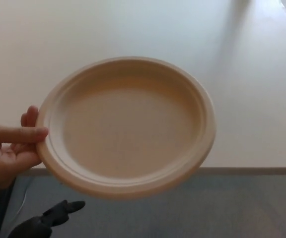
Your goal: A person passes a plate to the robot and the robot grabs it with its left hand and places it at the centre of the table infront of it
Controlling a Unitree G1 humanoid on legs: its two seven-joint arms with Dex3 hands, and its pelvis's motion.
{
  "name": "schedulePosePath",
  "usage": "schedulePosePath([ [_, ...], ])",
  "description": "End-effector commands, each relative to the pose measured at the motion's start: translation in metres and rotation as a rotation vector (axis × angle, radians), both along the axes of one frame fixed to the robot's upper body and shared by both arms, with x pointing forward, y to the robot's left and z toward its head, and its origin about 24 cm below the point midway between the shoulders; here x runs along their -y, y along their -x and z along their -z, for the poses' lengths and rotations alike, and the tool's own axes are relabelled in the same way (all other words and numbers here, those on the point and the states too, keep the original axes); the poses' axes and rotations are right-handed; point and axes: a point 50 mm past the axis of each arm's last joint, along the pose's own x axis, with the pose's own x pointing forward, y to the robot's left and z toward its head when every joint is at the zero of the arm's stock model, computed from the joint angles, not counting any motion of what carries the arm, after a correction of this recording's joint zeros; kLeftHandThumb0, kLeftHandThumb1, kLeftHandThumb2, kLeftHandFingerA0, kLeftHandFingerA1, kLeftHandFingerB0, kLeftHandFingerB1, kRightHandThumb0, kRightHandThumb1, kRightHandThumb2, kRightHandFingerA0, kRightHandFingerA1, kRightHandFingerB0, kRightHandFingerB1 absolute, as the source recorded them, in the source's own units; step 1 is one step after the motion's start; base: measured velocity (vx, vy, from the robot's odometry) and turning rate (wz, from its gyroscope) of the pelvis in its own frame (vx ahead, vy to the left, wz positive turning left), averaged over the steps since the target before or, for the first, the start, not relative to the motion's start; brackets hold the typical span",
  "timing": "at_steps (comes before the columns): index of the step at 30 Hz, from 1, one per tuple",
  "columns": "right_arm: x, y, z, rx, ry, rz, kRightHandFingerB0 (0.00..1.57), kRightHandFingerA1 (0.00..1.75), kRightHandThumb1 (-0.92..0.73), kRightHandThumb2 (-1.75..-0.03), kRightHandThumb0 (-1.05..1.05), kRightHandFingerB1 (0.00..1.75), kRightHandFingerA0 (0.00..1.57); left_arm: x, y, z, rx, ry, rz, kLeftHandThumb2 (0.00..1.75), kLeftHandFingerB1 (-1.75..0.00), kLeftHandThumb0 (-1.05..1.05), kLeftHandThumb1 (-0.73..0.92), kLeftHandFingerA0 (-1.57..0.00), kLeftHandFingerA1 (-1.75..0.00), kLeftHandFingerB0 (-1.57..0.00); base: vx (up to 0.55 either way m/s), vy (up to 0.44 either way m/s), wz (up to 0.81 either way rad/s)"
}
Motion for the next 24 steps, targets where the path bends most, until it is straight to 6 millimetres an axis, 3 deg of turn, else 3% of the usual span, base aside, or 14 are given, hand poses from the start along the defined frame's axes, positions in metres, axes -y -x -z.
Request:
schedulePosePath([
  [1,0.007,0.001,-0.003,-0.003,0.015,-0.002,0.23,0.64,-0.63,-1.05,-0.70,0.54,0.38,0.061,0.052,-0.090,0.354,0.024,0.475,0.59,-0.31,-0.63,0.60,-0.48,-0.37,-0.29,0.00,0.000,0.00],
  [2,0.007,0.001,-0.003,0.000,0.014,-0.004,0.23,0.64,-0.63,-1.05,-0.70,0.54,0.38,0.062,0.055,-0.094,0.367,0.033,0.487,0.59,-0.31,-0.63,0.60,-0.48,-0.37,-0.29,0.00,0.000,0.00],
  [3,0.007,0.001,-0.002,-0.002,0.009,0.003,0.32,0.56,-0.80,-0.63,-0.66,0.46,0.36,0.064,0.058,-0.099,0.403,0.050,0.507,0.84,-0.46,-0.70,0.52,-0.65,-0.56,-0.37,0.00,0.000,0.00],
  [4,0.007,0.001,-0.002,-0.002,0.008,0.005,0.32,0.56,-0.80,-0.63,-0.66,0.46,0.36,0.064,0.059,-0.101,0.413,0.054,0.512,0.84,-0.46,-0.70,0.52,-0.65,-0.56,-0.37,0.00,0.000,0.00],
  [5,0.007,-0.001,-0.004,0.000,0.012,0.002,0.21,0.63,-0.63,-1.03,-0.71,0.53,0.35,0.066,0.061,-0.106,0.429,0.063,0.522,0.59,-0.37,-0.63,0.61,-0.86,-0.52,-0.55,0.00,0.000,0.00],
  [6,0.006,-0.002,-0.004,0.001,0.013,0.000,0.21,0.63,-0.63,-1.03,-0.71,0.53,0.35,0.066,0.062,-0.108,0.433,0.066,0.525,0.59,-0.37,-0.63,0.61,-0.86,-0.52,-0.55,0.00,0.000,0.00],
  [7,0.006,-0.002,-0.004,0.002,0.012,0.001,0.29,0.55,-0.80,-0.64,-0.67,0.45,0.34,0.067,0.065,-0.112,0.433,0.071,0.535,0.59,-0.38,-0.62,0.61,-0.91,-0.59,-0.60,0.00,0.000,0.00],
  [11,0.006,-0.006,-0.007,0.011,0.022,-0.008,0.29,0.55,-0.80,-0.64,-0.66,0.44,0.36,0.071,0.074,-0.126,0.483,0.099,0.580,0.60,-0.38,-0.60,0.62,-0.91,-0.56,-0.59,0.00,0.000,0.00],
  [12,0.006,-0.008,-0.008,0.015,0.026,-0.017,0.22,0.65,-0.62,-1.05,-0.66,0.54,0.38,0.072,0.078,-0.131,0.500,0.113,0.599,0.60,-0.38,-0.61,0.63,-0.87,-0.52,-0.58,0.00,0.000,0.00],
  [15,0.006,-0.008,-0.008,0.014,0.031,-0.024,0.22,0.65,-0.62,-1.05,-0.66,0.54,0.38,0.072,0.083,-0.138,0.503,0.123,0.618,0.60,-0.38,-0.61,0.63,-0.87,-0.52,-0.58,0.00,0.000,0.00],
  [16,0.006,-0.008,-0.008,0.015,0.033,-0.030,0.31,0.58,-0.80,-0.63,-0.67,0.46,0.40,0.073,0.085,-0.140,0.500,0.135,0.628,0.60,-0.38,-0.61,0.63,-0.86,-0.50,-0.58,0.00,0.000,0.00],
  [17,0.006,-0.004,-0.006,0.005,0.029,-0.028,0.30,0.58,-0.80,-0.65,-0.67,0.46,0.37,0.074,0.091,-0.144,0.493,0.158,0.639,0.87,-0.51,-0.66,0.54,-0.74,-0.58,-0.53,0.00,0.000,0.00],
  [23,0.006,-0.001,-0.003,-0.004,0.021,-0.011,0.29,0.55,-0.79,-0.64,-0.66,0.44,0.36,0.076,0.106,-0.164,0.532,0.249,0.717,0.68,-0.43,-0.68,0.57,-0.78,-0.49,-0.61,0.00,0.000,0.00],
  [24,0.006,-0.001,-0.003,-0.004,0.022,-0.011,0.23,0.62,-0.61,-1.02,-0.71,0.53,0.34,0.076,0.107,-0.166,0.542,0.265,0.723,0.61,-0.40,-0.63,0.66,-0.81,-0.45,-0.66,0.00,0.000,0.00],
])
